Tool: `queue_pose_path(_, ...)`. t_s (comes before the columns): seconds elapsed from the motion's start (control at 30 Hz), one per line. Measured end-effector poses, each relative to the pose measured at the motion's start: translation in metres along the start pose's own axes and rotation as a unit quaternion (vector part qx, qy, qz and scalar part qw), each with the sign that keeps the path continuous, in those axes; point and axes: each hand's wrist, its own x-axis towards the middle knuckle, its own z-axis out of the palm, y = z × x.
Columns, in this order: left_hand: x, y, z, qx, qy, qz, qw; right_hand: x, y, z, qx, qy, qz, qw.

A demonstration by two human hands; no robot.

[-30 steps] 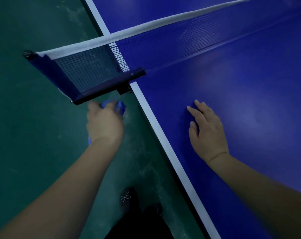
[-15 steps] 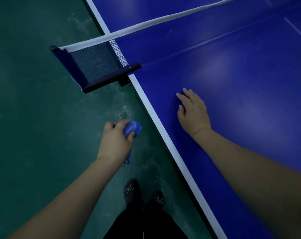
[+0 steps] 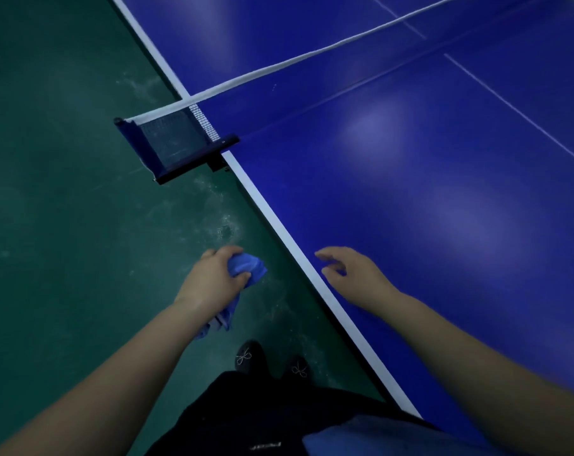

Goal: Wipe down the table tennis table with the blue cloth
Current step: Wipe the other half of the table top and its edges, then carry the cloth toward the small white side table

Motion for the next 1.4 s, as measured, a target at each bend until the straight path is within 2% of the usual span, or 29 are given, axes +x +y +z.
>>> queue_pose_path(0.17, -0.012, 0.007, -0.005, 0.022, -0.049, 0.051, 0.997, -0.071, 0.017, 0.007, 0.062, 0.07, 0.054, 0.994)
queue_pose_path(0.3, -0.01, 0.02, -0.01, 0.063, -0.095, 0.131, 0.985, -0.113, 0.015, 0.02, 0.096, 0.155, 0.1, 0.978)
queue_pose_path(0.5, -0.019, 0.023, -0.02, 0.136, -0.174, 0.276, 0.935, -0.177, -0.008, 0.075, 0.182, 0.277, 0.175, 0.927)
queue_pose_path(0.63, -0.034, 0.008, -0.014, 0.151, -0.227, 0.314, 0.909, -0.221, -0.025, 0.132, 0.234, 0.341, 0.213, 0.885)
queue_pose_path(0.83, -0.077, 0.008, 0.023, 0.198, -0.33, 0.388, 0.838, -0.307, -0.038, 0.216, 0.248, 0.445, 0.307, 0.804)
queue_pose_path(1.03, -0.156, 0.046, 0.069, 0.246, -0.372, 0.508, 0.737, -0.413, -0.049, 0.284, 0.259, 0.545, 0.383, 0.699)
queue_pose_path(1.17, -0.227, 0.056, 0.106, 0.286, -0.392, 0.562, 0.67, -0.471, -0.053, 0.33, 0.277, 0.594, 0.414, 0.632)
queue_pose_path(1.4, -0.384, 0.034, 0.177, 0.314, -0.441, 0.6, 0.589, -0.606, -0.054, 0.424, 0.306, 0.632, 0.47, 0.535)
